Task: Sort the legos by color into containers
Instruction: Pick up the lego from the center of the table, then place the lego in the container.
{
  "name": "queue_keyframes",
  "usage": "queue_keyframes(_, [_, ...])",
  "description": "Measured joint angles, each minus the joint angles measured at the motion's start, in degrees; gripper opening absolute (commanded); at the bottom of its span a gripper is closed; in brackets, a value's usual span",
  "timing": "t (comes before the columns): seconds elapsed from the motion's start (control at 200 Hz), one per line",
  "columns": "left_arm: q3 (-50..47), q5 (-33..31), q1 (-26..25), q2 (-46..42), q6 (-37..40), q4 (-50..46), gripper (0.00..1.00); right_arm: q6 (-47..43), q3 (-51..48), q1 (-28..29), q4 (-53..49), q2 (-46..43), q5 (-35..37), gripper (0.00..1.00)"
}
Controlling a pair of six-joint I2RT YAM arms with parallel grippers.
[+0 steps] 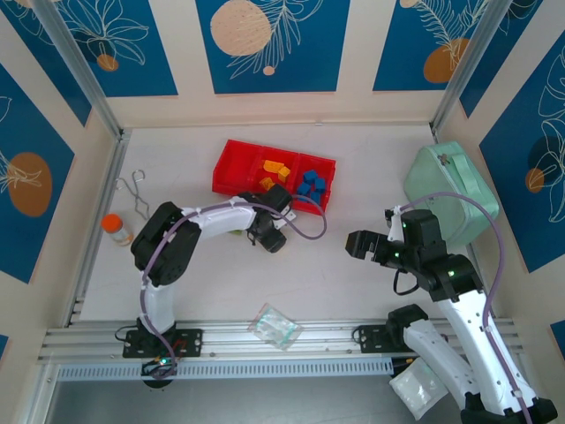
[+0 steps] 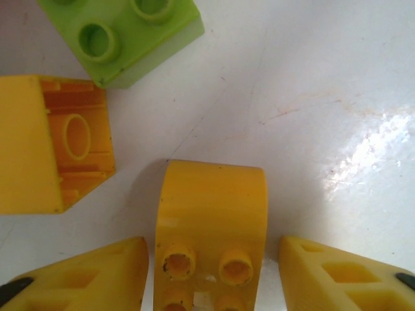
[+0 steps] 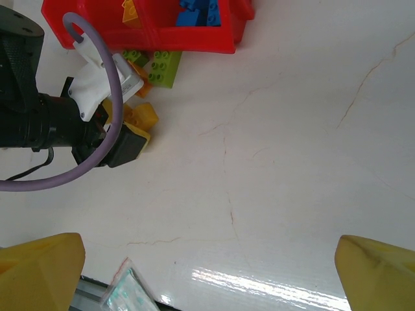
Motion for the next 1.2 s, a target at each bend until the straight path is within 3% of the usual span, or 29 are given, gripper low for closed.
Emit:
queue_keyframes(0.075, [0.0, -0.5, 0.0, 0.0, -0.5, -0.1, 0.30, 0.0, 0.0, -0.3, 0.0, 0.0, 0.0, 0.99])
queue_keyframes(0.165, [-0.1, -1.9, 0.0, -0.3, -1.9, -0.1, 0.25, 0.0, 0.0, -0.4, 0.0, 0.0, 0.0, 0.99])
queue_keyframes(0.345, [-2.8, -7.0, 0.5, -3.5, -5.4, 0.3, 0.29, 0.0, 0.0, -0.6, 0.0, 0.0, -0.2, 0.99])
queue_keyframes(0.505, [-1.2, -7.7, 3.7, -6.3, -9.6, 0.2, 0.29, 0.0, 0.0, -0.6, 0.0, 0.0, -0.4, 0.99])
queue_keyframes(0.815, [19.1, -7.5, 9.8, -0.2, -15.9, 0.5, 0.29, 0.0, 0.0, -0.6, 0.0, 0.0, -0.4, 0.99])
queue_keyframes(1.02, [33.8, -7.5, 10.6, 10.7, -18.6, 0.1, 0.31, 0.0, 0.0, -0.4, 0.0, -1.1, -0.4, 0.99])
queue_keyframes(1.201, [38.8, -7.6, 10.6, 17.4, -19.8, 0.2, 0.39, 0.0, 0.0, -0.2, 0.0, -1.1, -0.4, 0.99])
